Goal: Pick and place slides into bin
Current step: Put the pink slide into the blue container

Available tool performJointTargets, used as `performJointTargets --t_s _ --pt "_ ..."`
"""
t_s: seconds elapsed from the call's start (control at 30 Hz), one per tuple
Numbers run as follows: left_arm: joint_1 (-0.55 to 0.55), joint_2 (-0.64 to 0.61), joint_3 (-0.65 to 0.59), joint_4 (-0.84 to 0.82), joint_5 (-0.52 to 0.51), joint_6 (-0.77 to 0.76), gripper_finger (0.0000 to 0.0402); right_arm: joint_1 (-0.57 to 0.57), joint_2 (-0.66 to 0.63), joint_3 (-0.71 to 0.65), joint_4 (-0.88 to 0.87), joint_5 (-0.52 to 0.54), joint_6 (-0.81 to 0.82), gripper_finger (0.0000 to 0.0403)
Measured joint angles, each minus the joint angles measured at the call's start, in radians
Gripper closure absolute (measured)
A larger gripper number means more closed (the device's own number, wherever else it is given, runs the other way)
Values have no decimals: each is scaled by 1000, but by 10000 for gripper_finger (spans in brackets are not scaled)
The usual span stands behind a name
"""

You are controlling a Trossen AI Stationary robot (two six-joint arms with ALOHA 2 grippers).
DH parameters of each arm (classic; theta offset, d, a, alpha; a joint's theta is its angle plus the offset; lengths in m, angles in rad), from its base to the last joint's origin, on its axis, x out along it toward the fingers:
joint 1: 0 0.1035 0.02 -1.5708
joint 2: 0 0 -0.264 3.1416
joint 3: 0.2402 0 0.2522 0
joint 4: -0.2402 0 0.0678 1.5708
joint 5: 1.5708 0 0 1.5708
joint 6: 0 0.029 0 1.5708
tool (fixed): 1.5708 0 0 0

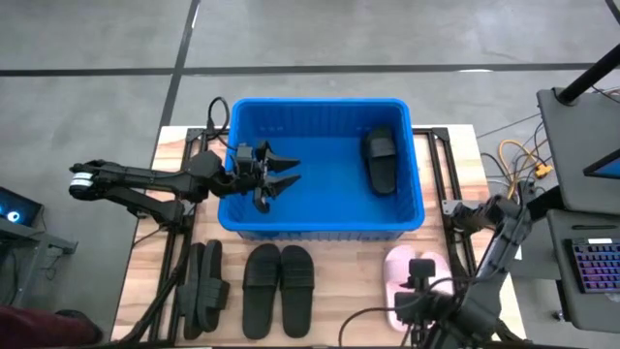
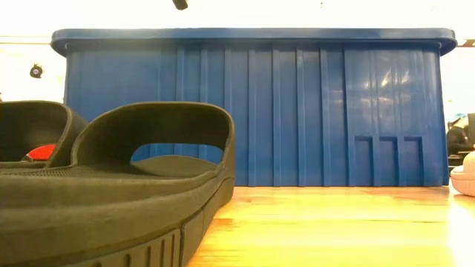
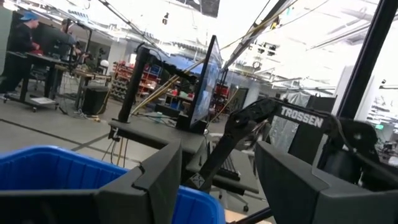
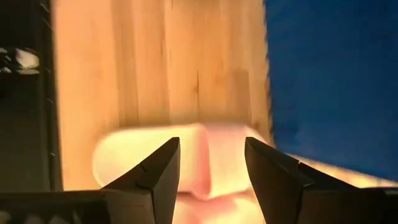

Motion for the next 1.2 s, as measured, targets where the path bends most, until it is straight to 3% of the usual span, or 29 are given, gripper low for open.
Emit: performJointTargets --t_s 0.2,0.47,0.77,1.07,1.2 --pt "-1 0 0 -8 0 0 212 17 22 -152 71 -30 87 232" --pt "-1 0 0 -11 0 1 212 19 22 -345 258 -65 64 232" --pt "0 0 -1 -37 0 1 212 16 20 -546 267 -64 204 244" --pt "0 0 -1 -36 0 1 212 11 19 -634 300 -48 172 267" --pt "0 0 -1 -36 0 0 212 9 19 -631 298 -48 169 312"
